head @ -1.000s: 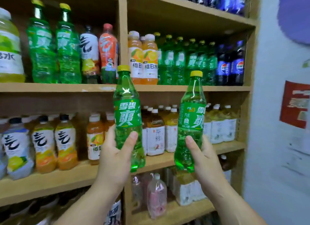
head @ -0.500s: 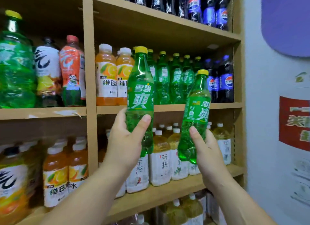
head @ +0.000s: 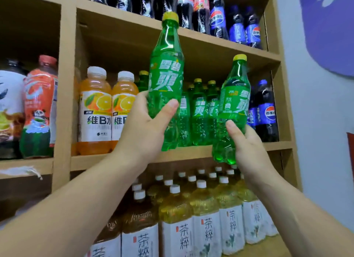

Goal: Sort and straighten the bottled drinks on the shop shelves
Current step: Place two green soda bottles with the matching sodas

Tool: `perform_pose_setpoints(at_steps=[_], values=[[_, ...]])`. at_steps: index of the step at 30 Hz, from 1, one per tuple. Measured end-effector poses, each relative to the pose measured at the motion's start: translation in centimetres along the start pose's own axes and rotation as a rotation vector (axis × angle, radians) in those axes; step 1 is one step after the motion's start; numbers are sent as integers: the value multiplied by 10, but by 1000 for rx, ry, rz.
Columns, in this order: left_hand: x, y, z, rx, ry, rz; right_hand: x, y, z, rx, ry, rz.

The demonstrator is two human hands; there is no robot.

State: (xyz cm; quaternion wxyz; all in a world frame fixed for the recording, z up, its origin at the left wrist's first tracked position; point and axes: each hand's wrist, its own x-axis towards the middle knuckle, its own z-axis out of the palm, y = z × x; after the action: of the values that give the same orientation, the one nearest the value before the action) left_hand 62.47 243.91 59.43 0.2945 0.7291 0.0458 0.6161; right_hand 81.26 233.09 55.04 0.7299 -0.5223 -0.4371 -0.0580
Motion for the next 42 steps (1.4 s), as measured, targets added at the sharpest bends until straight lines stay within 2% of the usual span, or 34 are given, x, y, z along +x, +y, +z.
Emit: perform_pose_setpoints(at_steps=[4, 10, 17, 25, 31, 37, 42], values=[[26, -8, 17, 173, 66, 1, 42, 1, 8, -93, -48, -27], [41, -35, 51, 489, 122, -250, 77, 9, 35, -248, -182, -74], [51, -40, 57, 519, 267, -401, 102, 19, 46, -362, -346, -59], [51, -38, 55, 609, 175, -432, 107, 22, 35, -315, -489, -19], [53, -39, 53, 554, 104, -459, 119, 24, 17, -364, -621, -23], [51, -42, 49, 576, 153, -386, 126, 31, 26, -378, -615, -81], [49, -38, 53, 742, 137, -355, 127, 38, 31, -345, -594, -84]])
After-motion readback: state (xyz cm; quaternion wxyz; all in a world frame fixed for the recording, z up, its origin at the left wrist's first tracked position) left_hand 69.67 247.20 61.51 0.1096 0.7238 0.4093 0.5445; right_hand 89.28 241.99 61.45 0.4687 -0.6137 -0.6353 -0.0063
